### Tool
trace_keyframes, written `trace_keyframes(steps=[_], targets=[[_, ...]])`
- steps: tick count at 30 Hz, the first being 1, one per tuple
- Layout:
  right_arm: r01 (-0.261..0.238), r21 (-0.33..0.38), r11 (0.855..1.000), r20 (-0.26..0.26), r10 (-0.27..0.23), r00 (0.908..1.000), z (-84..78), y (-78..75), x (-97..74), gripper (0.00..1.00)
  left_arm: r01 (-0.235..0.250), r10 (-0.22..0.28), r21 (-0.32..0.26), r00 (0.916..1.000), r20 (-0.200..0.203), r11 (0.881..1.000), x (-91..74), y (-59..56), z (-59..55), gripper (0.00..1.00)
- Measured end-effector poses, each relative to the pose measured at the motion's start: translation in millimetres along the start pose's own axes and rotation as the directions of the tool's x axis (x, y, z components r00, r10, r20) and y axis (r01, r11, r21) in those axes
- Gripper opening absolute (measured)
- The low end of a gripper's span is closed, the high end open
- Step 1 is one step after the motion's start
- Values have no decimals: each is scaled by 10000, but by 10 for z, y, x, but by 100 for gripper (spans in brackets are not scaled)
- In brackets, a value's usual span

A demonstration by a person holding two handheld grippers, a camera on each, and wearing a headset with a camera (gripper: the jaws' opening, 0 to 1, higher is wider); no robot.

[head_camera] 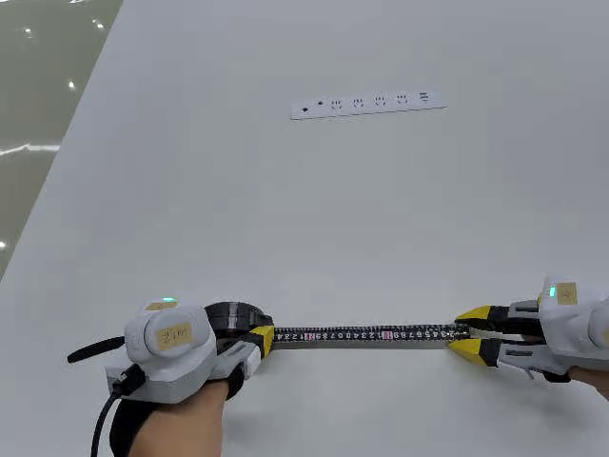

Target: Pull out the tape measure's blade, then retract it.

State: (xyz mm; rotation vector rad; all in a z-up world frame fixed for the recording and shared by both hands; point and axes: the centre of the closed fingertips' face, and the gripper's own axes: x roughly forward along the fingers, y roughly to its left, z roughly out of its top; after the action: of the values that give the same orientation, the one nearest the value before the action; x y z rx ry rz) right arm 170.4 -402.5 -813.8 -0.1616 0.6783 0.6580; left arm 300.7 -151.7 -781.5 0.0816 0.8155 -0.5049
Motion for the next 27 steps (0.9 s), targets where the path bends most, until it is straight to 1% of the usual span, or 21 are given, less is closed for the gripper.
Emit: trace_keyframes(steps=[3,8,12,27], targets=[[10,-12,10000,13,-10,10000,5,3,-1,17,20,-19,-235,10000,25,9997,4,11,14,57],[34,-81,10000,-9,-34,10000,2,3,3,17,-64,63,-174,10000,-19,9998,12,8,8,57],[-5,-111,9999,-23,5,10000,1,13,1,17,-132,132,1,9999,-111,9999,16,2,2,57],[-156,-109,9998,-33,155,9999,23,29,-4,16,-185,186,10,9993,-317,9998,17,11,2,55]])
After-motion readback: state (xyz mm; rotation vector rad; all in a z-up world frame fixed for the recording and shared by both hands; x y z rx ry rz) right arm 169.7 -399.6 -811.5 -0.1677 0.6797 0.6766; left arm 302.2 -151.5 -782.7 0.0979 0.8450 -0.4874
